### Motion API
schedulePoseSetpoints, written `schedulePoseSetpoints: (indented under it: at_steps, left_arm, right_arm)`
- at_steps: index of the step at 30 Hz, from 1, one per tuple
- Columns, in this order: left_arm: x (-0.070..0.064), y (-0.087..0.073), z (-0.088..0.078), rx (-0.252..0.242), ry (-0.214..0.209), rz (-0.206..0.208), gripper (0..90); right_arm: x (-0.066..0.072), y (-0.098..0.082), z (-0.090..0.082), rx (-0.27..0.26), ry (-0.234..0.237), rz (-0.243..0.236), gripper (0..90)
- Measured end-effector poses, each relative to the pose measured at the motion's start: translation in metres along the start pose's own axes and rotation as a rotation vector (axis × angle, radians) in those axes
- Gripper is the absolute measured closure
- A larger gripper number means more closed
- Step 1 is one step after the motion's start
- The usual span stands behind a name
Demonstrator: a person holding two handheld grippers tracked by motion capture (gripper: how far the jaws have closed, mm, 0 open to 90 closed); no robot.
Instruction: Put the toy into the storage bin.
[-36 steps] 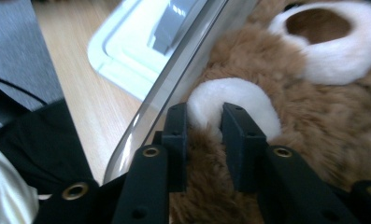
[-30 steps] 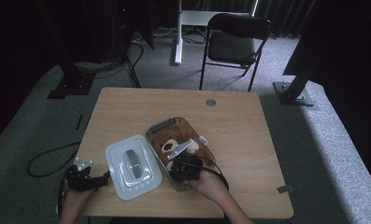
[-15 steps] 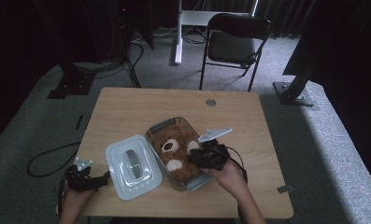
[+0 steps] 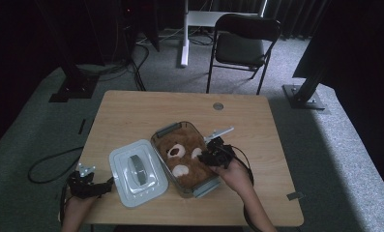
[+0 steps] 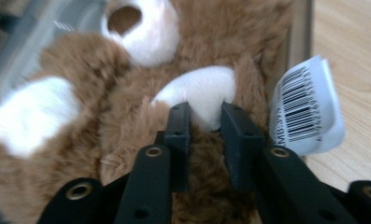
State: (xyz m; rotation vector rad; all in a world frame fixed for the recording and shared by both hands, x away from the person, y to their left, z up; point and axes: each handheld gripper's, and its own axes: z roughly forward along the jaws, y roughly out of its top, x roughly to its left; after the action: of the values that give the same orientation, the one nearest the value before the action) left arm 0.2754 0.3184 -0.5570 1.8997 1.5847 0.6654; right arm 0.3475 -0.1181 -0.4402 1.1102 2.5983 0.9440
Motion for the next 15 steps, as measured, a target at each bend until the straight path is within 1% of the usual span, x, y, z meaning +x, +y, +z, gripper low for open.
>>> schedulePoseSetpoints:
  at_steps: [2, 4, 5, 7, 8, 10, 11, 12, 13, 15]
  left_arm:
    - [0.000, 0.000, 0.000, 0.000, 0.000, 0.000, 0.7]
    - [0.000, 0.000, 0.000, 0.000, 0.000, -0.001, 0.7]
    - [0.000, 0.000, 0.000, 0.000, 0.000, 0.000, 0.7]
    - [0.000, 0.000, 0.000, 0.000, 0.000, 0.000, 0.7]
    - [0.000, 0.000, 0.000, 0.000, 0.000, 0.001, 0.7]
    - [0.000, 0.000, 0.000, 0.000, 0.000, 0.000, 0.7]
    - [0.000, 0.000, 0.000, 0.000, 0.000, -0.001, 0.7]
    - [0.000, 0.000, 0.000, 0.000, 0.000, 0.001, 0.7]
    - [0.000, 0.000, 0.000, 0.000, 0.000, 0.000, 0.7]
    - [0.000, 0.000, 0.000, 0.000, 0.000, 0.000, 0.7]
  right_arm:
    - [0.005, 0.002, 0.005, 0.033, -0.042, -0.032, 76.5]
    - [0.009, 0.004, 0.007, 0.055, -0.069, -0.063, 76.7]
    - [0.011, 0.005, 0.008, 0.061, -0.078, -0.071, 76.8]
    - [0.011, 0.005, 0.007, 0.056, -0.075, -0.070, 76.0]
    - [0.010, 0.004, 0.006, 0.045, -0.069, -0.065, 75.1]
    - [0.007, 0.001, 0.000, -0.003, -0.046, -0.036, 71.3]
    - [0.005, 0.000, -0.003, -0.031, -0.025, -0.010, 69.8]
    - [0.002, -0.002, -0.005, -0.049, -0.001, 0.004, 67.3]
    - [-0.001, -0.004, -0.006, -0.063, 0.021, 0.021, 63.8]
    - [-0.005, -0.007, -0.009, -0.088, 0.068, 0.052, 59.7]
